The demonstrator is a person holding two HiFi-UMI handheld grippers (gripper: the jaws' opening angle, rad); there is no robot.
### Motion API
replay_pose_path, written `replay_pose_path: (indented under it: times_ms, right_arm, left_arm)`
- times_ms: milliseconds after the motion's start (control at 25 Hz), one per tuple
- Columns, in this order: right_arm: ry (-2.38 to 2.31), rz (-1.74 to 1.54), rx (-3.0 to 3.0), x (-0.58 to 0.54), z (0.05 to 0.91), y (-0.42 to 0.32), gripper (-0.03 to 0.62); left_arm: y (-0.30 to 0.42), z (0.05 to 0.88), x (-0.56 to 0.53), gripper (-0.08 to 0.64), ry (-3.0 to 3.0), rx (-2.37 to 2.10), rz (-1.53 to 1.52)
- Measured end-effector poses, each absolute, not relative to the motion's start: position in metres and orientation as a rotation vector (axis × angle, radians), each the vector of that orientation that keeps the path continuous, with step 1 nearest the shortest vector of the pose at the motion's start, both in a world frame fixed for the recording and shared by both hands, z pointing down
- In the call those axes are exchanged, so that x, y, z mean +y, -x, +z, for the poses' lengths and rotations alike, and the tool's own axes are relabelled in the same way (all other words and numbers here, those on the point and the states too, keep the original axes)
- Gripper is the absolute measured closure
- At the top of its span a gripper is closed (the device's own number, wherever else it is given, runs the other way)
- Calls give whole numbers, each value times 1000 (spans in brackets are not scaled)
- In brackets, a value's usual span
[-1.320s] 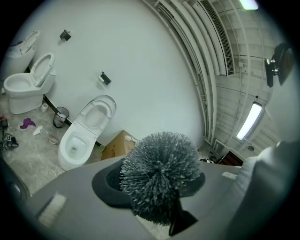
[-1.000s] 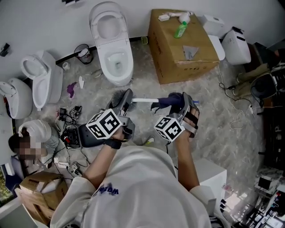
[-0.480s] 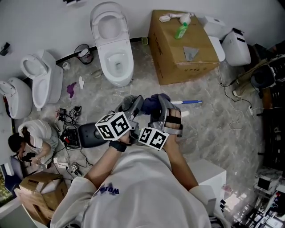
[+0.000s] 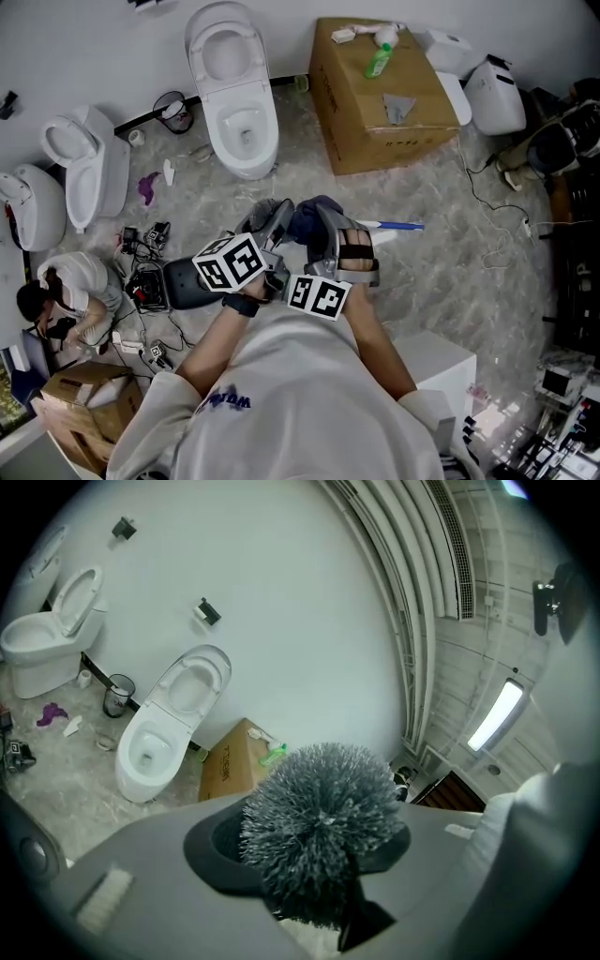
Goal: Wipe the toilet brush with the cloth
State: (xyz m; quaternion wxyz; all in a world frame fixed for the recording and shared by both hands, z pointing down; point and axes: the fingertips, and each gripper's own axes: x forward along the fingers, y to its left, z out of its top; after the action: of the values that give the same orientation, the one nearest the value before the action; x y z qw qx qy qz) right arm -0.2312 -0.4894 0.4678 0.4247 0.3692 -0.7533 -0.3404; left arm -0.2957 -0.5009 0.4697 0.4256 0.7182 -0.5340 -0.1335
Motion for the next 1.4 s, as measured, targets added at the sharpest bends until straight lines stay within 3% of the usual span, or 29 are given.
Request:
replay_pose_path:
  times_ms: [1400]
  right_arm:
    - [-995, -975, -1606, -535, 454, 121, 459]
  left_arm:
    - [337, 450, -496, 364, -1772, -1403, -408]
